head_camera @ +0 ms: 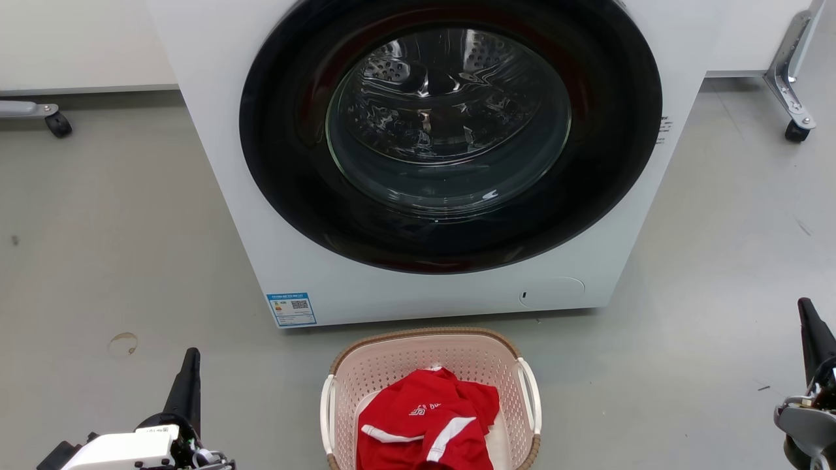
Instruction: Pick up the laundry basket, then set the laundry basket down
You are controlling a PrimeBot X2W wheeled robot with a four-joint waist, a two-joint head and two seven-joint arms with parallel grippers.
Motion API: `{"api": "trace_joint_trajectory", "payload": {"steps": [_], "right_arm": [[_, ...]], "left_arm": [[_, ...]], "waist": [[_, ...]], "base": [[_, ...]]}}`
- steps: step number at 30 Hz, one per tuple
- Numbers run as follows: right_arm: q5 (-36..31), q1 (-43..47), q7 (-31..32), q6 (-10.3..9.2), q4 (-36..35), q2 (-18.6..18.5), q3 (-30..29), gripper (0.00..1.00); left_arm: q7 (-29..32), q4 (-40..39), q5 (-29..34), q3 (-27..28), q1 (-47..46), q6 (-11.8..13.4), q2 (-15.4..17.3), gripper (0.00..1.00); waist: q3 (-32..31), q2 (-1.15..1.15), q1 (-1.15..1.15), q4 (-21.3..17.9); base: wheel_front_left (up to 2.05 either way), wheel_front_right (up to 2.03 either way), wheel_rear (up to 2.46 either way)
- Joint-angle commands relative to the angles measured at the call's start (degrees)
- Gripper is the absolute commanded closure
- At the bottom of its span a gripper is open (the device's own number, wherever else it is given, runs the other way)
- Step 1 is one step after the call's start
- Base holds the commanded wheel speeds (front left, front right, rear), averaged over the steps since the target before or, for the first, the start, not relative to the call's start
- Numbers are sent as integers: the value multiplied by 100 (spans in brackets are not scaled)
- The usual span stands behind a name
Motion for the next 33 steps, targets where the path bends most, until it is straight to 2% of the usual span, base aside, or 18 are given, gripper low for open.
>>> {"api": "trace_joint_trajectory", "payload": {"steps": [1,20,21,22,24,31,33], "right_arm": [[-45,-177,46,31,-173,-139,102,100],[-45,-177,45,31,-173,-139,103,100],[-45,-177,45,31,-173,-139,103,0],[1,6,-2,1,21,8,2,0],[2,105,-1,-3,145,129,16,0],[-28,117,-74,-3,108,136,110,0],[-37,117,-98,-2,90,131,139,0]], "left_arm": [[37,-132,59,171,-316,6,70,100],[36,-132,59,170,-316,6,70,100],[36,-132,59,170,-316,6,70,0],[-3,20,-3,-2,11,-1,-3,0],[-3,162,-2,-8,109,0,-57,0],[-102,108,-38,-65,154,0,-60,0],[-134,82,-48,-85,166,0,-58,0]], "waist": [[0,0,0,0],[0,0,0,0],[0,0,0,0],[0,0,0,0],[0,0,0,0],[-12,0,13,0],[-12,0,8,-1]], "base": [[0,0,0],[0,0,0],[0,0,0],[0,0,0],[0,0,0],[0,0,0],[0,0,0]]}}
